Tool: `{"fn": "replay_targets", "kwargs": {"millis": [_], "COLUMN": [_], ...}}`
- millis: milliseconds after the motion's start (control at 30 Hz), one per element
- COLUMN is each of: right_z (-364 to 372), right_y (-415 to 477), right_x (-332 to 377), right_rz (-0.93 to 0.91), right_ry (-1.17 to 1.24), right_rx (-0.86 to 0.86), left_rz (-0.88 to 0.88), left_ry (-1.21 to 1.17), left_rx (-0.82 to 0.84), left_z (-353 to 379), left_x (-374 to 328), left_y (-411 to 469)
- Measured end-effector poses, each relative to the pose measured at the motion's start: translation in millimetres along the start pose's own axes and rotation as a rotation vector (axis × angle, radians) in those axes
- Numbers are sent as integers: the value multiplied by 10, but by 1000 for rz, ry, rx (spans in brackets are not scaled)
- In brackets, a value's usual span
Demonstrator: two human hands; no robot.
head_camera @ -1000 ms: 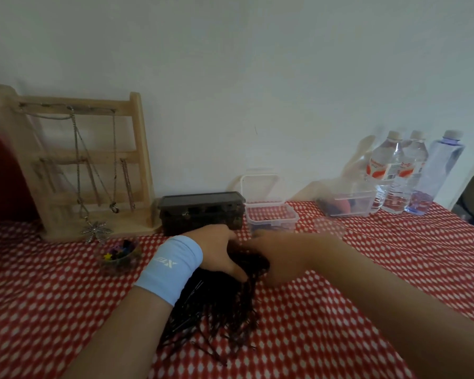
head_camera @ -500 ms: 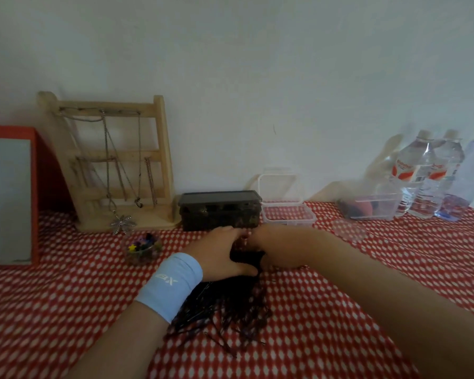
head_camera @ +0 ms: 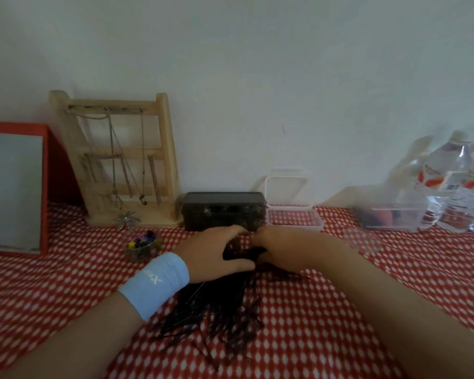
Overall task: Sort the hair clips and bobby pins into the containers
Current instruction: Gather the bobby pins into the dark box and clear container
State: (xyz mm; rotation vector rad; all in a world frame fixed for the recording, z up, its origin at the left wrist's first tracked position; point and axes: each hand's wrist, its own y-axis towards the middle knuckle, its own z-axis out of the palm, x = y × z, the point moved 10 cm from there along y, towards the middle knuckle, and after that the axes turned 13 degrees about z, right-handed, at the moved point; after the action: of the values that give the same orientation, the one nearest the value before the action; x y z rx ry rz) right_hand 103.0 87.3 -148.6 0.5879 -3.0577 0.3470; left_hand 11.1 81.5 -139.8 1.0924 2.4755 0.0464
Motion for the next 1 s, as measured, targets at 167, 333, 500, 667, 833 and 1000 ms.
{"fn": "replay_targets", "kwargs": {"millis": [167, 333, 500, 667, 833, 1000], "right_z": [-91, -204, -89, 10, 74, 120], "right_y": [-101, -217, -253, -248, -275, -223], "right_x": [-143, -194, 45, 229, 309, 217], "right_rz": [-43, -46, -104, -121, -123, -40], "right_ry": [166, 459, 931, 1478, 1437, 1524], "right_rx": [58, 105, 231, 381, 426, 440], "left_rz": [30, 26, 45, 58, 41, -6], "left_ry": [15, -143, -465, -522, -592, -554], "left_rx": [-148, -324, -638, -666, -611, -628], "left_z": [-5, -94, -387, -427, -364, -384], "left_x": [51, 67, -14, -92, -133, -72], "left_y": [-153, -201, -290, -250, -198, -233]}}
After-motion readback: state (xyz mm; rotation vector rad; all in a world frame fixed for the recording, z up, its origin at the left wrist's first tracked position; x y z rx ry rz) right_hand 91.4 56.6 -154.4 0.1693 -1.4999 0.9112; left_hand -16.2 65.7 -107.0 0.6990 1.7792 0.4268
